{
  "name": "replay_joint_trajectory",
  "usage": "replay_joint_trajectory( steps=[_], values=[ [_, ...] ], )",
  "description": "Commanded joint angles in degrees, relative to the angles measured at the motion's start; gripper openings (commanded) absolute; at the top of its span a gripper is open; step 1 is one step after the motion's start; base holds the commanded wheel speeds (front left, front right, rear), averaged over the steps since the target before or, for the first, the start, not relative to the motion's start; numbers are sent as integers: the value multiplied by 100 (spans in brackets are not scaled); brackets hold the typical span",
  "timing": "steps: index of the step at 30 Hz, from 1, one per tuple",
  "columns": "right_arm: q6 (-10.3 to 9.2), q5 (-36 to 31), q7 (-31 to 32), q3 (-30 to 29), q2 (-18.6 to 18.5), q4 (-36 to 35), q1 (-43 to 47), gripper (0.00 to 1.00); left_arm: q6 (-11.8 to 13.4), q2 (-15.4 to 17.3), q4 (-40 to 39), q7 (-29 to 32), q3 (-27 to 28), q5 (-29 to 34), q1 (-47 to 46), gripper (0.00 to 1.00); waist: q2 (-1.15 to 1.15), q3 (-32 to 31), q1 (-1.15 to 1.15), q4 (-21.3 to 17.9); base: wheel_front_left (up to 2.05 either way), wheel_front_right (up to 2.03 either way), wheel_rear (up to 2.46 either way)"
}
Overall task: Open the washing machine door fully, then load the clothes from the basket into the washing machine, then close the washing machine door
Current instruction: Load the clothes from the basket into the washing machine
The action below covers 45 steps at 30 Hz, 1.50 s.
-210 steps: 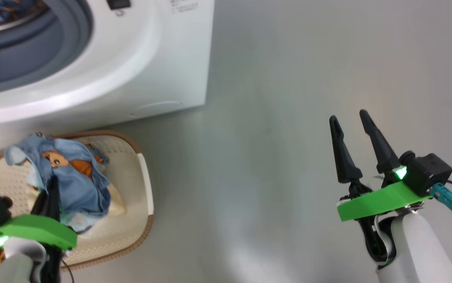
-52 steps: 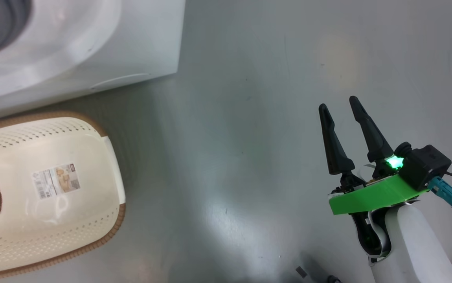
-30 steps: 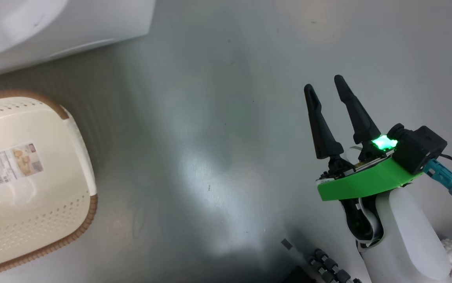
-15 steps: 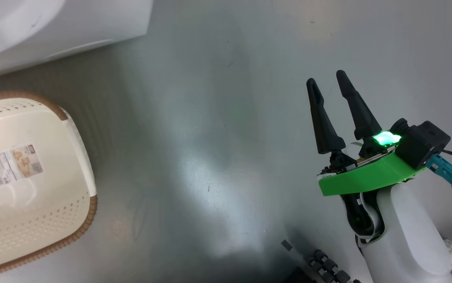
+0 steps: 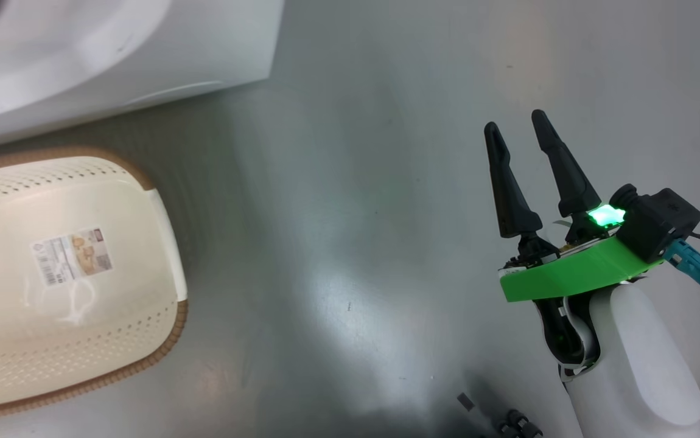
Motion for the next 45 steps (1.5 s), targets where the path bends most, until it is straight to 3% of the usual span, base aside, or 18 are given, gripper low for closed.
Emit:
replay_joint_trajectory(
  steps=[1, 32, 45],
  values=[
    [51, -121, -27, 84, 13, -93, 237, 100, 78, 287, -223, -46, 121, -21, 181, 100, 0, -117, 0, 110, 0, 0, 0],
    [51, -289, -27, -89, 13, -49, 459, 100, 1002, -95, -3165, -222, 716, 129, 3247, 100, 0, -564, 0, 406, 0, 0, 0],
    [51, -328, -27, -80, 13, -53, 441, 100, 1110, -408, -3954, -223, 1353, 468, 4554, 100, 0, -586, 0, 469, 0, 0, 0]
  ],
)
